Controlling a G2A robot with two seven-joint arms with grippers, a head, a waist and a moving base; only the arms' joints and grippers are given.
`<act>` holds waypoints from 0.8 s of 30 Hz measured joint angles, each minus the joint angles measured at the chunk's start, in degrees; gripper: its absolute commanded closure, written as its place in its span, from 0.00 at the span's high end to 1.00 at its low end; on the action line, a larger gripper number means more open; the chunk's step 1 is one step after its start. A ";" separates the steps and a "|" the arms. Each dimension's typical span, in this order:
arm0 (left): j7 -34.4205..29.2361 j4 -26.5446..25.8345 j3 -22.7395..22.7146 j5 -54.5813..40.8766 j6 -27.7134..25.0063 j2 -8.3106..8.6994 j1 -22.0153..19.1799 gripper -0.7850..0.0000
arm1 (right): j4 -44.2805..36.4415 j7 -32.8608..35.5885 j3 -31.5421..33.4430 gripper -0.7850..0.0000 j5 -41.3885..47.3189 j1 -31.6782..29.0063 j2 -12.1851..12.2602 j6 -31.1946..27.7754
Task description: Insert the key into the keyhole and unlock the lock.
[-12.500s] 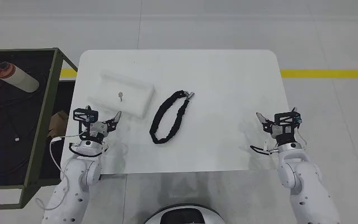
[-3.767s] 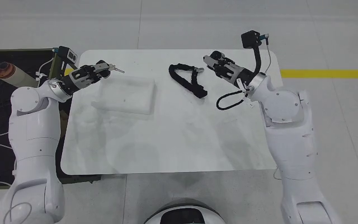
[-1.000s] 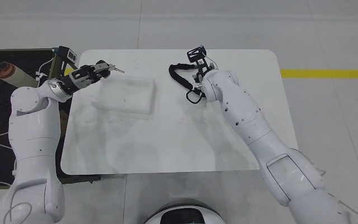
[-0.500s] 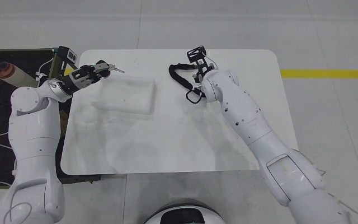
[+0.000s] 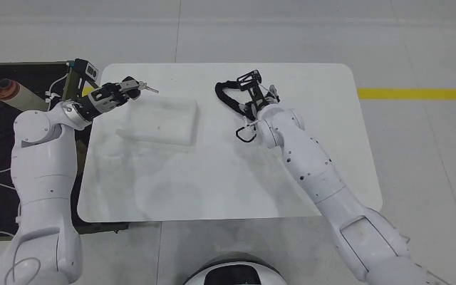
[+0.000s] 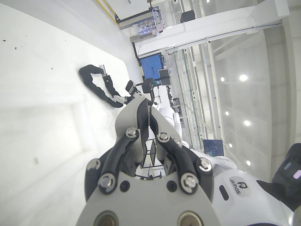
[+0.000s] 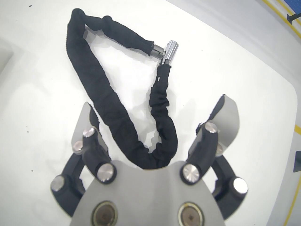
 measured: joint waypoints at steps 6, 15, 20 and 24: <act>0.00 0.00 0.00 0.00 0.00 0.00 0.00 0.00 | 4.88 -5.42 3.00 0.82 0.27 0.82 -2.08 1.22; 0.00 0.00 0.00 0.00 0.00 0.00 0.00 0.00 | 13.45 -7.58 4.91 0.60 3.44 4.81 -5.52 -3.17; 0.00 0.00 0.00 0.00 0.00 0.00 0.00 0.00 | 20.02 -6.70 4.90 0.57 0.67 7.65 -7.25 -2.50; 0.00 0.00 0.00 0.00 0.00 0.00 0.00 0.00 | 24.97 -5.96 5.15 0.47 -0.04 9.53 -8.64 -2.33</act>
